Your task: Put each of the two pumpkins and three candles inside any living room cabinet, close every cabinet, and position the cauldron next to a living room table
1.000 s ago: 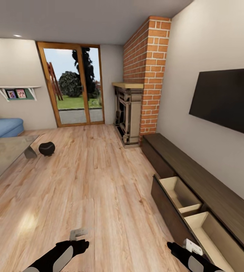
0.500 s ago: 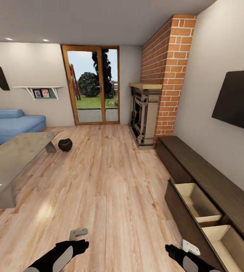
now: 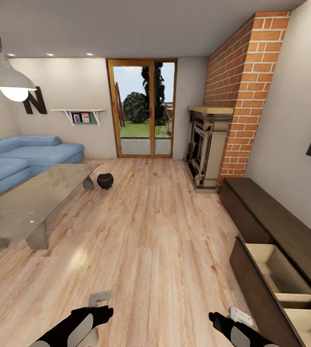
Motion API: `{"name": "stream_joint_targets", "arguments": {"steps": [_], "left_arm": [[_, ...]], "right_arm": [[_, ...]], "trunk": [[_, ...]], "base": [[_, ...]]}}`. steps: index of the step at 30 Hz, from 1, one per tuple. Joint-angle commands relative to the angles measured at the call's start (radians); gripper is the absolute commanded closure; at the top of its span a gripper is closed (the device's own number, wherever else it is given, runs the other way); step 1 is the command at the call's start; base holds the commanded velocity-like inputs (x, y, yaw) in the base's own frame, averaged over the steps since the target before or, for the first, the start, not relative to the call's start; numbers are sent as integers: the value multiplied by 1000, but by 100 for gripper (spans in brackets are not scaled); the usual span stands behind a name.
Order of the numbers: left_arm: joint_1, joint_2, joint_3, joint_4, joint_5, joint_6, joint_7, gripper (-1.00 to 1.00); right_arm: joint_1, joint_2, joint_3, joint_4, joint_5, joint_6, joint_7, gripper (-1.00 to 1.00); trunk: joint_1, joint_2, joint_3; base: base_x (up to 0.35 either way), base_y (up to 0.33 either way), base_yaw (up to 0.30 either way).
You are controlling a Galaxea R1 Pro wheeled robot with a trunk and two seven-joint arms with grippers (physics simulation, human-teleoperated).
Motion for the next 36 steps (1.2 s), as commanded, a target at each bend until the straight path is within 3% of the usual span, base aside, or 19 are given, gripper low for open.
{"name": "stream_joint_targets", "arguments": {"steps": [1,7,36], "left_arm": [[-1,1,-8,-3,10,3,9,-100],[-1,2,-8,-3,10,3,9,-100],[-1,2,-8,-3,9,3,9,-100]], "right_arm": [[0,0,11,-1,-9,2,-1,-100],[0,2,38,-1,-10,0,-2,-100],[0,7,43,-1,-10,0,-3,-100]], "trunk": [[0,-1,-1],[0,-1,-4],[0,-1,-15]], "base": [[0,0,291],[0,0,291],[0,0,291]]}}
